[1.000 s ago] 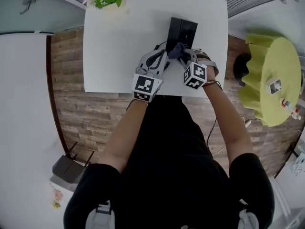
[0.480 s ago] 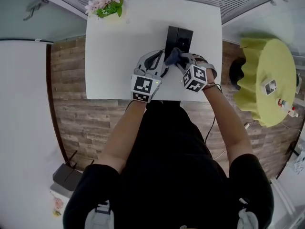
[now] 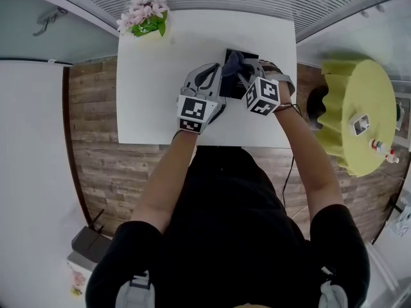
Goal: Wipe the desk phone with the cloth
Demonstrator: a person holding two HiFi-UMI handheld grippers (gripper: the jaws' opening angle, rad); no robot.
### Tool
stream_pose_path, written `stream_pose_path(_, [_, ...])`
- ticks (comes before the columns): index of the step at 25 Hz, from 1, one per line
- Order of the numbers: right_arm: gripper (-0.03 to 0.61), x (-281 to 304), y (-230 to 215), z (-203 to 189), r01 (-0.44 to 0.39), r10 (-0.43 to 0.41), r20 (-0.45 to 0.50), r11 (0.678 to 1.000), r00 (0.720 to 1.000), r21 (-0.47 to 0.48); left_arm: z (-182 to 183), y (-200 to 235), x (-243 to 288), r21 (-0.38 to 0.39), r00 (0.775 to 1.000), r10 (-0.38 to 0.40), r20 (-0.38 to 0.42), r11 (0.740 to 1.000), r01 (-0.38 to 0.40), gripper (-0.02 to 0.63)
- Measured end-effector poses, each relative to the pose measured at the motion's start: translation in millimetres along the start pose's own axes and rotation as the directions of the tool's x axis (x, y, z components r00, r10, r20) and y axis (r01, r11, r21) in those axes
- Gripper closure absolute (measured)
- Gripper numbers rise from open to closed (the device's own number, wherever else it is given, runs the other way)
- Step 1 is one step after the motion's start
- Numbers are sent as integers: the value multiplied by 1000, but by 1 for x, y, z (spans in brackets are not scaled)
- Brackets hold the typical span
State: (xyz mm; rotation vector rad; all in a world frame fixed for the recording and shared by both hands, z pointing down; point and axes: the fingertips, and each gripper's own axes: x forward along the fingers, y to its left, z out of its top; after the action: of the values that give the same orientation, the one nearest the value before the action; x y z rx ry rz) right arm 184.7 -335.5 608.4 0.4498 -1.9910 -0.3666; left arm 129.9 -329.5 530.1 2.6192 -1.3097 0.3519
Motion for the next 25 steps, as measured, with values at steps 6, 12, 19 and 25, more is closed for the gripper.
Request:
stream_pose_path(6, [491, 26, -19, 0, 10, -10, -11, 998, 1000, -61, -9, 17, 15, -17, 1000, 17, -23, 1000, -18, 604])
stream_pose_path(12, [491, 53, -29, -10, 38, -43, -33, 988, 999, -148, -20, 28, 25, -41, 999, 27, -45, 999, -29, 603])
stream_pose_path(19, [491, 55, -26, -10, 21, -26, -30, 984, 999, -175, -31, 34, 33, -56, 998, 30, -63, 998, -34, 603])
stream_pose_path(25, [491, 55, -15, -10, 8, -13, -26, 983, 1000, -182, -41, 32, 35, -67, 997, 20, -75, 997, -25, 604])
